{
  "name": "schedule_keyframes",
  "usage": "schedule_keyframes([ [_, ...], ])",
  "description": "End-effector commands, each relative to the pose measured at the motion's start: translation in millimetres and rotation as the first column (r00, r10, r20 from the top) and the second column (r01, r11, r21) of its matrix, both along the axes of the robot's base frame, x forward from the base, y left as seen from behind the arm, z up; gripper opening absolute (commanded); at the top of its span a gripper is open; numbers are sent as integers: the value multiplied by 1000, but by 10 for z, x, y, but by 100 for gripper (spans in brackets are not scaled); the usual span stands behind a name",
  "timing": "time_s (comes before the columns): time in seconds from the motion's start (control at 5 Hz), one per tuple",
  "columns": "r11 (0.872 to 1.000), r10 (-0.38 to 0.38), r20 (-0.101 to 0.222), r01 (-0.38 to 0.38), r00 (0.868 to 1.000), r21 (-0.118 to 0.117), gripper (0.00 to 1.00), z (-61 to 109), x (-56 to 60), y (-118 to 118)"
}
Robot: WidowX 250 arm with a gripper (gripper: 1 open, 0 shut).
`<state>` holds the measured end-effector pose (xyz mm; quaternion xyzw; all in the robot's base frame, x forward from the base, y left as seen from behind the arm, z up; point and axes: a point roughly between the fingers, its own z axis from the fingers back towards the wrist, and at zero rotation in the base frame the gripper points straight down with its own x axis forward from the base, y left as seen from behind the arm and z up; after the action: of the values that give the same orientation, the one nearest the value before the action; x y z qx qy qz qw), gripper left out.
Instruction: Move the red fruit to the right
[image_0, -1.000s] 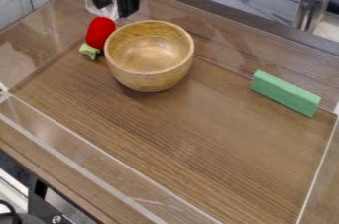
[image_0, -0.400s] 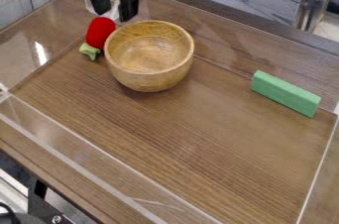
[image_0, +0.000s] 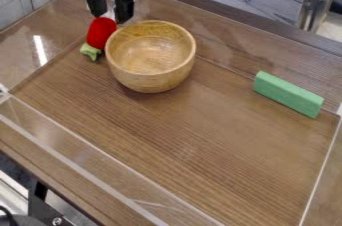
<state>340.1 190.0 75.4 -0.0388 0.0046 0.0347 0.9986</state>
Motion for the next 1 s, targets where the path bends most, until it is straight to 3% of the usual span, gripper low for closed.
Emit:
schedule_keyframes([
  [0.0,999,-32,64,30,997,40,100,147,10,26],
  [0.2,998,-54,71,52,996,28,100,105,-4,-9],
  [0.6,993,-118,77,118,990,6,100,291,24,265],
  [0.8,994,-107,66,107,992,-5,100,276,25,210],
])
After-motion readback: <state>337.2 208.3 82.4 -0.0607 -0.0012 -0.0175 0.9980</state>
